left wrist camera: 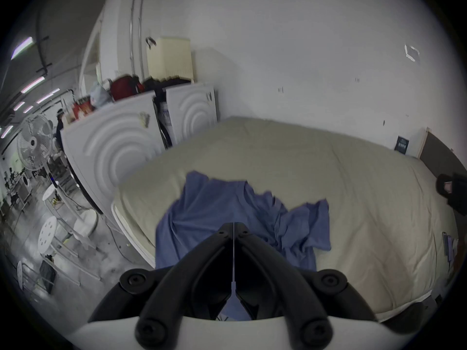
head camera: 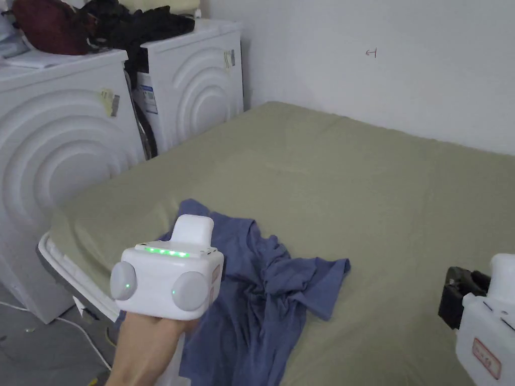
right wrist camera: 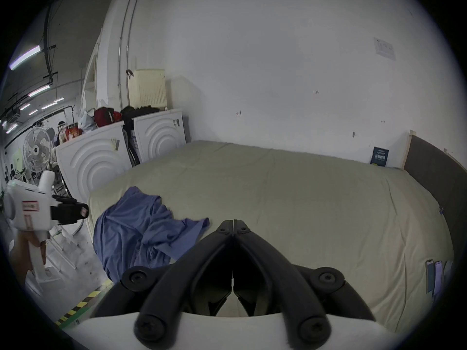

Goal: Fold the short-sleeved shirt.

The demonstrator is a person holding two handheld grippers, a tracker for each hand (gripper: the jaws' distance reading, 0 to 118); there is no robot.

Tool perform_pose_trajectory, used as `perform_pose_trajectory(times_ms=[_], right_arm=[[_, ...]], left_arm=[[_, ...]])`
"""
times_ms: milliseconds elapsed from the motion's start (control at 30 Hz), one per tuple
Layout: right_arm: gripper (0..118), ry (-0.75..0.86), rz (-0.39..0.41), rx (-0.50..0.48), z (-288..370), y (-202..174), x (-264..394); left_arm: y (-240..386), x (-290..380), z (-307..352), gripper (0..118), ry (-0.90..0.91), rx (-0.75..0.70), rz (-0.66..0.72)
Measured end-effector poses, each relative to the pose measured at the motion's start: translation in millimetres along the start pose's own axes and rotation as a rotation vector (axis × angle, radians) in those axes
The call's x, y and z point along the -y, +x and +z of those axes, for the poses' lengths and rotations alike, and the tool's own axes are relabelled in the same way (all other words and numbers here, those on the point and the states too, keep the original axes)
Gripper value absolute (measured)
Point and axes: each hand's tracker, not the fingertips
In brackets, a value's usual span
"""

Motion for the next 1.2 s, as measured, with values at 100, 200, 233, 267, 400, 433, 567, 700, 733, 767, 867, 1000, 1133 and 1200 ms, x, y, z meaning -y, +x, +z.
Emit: perform_pose_trajectory(times_ms=[100, 200, 233, 267, 400, 433, 567, 700, 733, 767, 867, 1000, 1133, 1200], right_arm=[[0, -0.040, 0.010, 0.017, -7.4, 1.4, 16.0], [0, -0.081, -0.016, 0.025, -15.8, 3.4, 28.4], [0, -0.094, -0.021, 0.027, -19.2, 4.2, 32.4], [0, -0.106, -0.026, 0.030, -22.0, 4.0, 36.1], [0, -0.144, -0.032, 0.040, -33.5, 3.8, 48.2], [0, -0.152, -0.036, 0.041, -35.6, 3.5, 50.7], [0, -0.175, -0.052, 0.029, -40.2, 1.7, 56.9], [0, -0.188, -0.055, 0.025, -39.3, 0.3, 61.6], [0, -0.190, -0.058, 0.022, -37.7, 0.5, 63.7], [0, -0.193, -0.057, 0.022, -35.6, 0.9, 65.5], [0, -0.197, -0.059, 0.026, -28.2, 5.6, 70.0], [0, -0.199, -0.091, 0.028, -17.0, 16.2, 74.5], [0, -0.188, -0.097, 0.049, 1.3, 31.9, 75.4], [0, -0.181, -0.106, 0.060, 10.1, 42.4, 74.2]], left_arm=[[3.0, 14.2, -34.4, 0, -0.081, 0.007, 0.001], [3.2, 24.6, -64.4, 0, -0.170, 0.056, 0.020], [3.7, 27.2, -72.0, 0, -0.201, 0.068, 0.022], [6.0, 29.7, -81.7, 0, -0.221, 0.049, 0.001], [8.4, 31.4, -100.5, 7, -0.257, 0.083, -0.003], [9.7, 29.4, -103.9, 58, -0.294, 0.108, 0.011], [14.9, 27.3, -118.0, 117, -0.352, 0.109, -0.018], [23.1, 41.6, -137.4, 115, -0.419, 0.073, -0.101], [26.3, 43.4, -137.6, 111, -0.430, 0.101, -0.049], [25.2, 39.7, -135.2, 101, -0.443, 0.100, -0.028], [24.2, 27.0, -119.4, 15, -0.406, 0.119, -0.065], [14.5, 18.4, -118.1, 0, -0.413, 0.132, -0.006], [23.9, 5.9, -108.5, 0, -0.376, 0.140, -0.014], [35.1, -6.1, -100.0, 0, -0.353, 0.179, -0.017]])
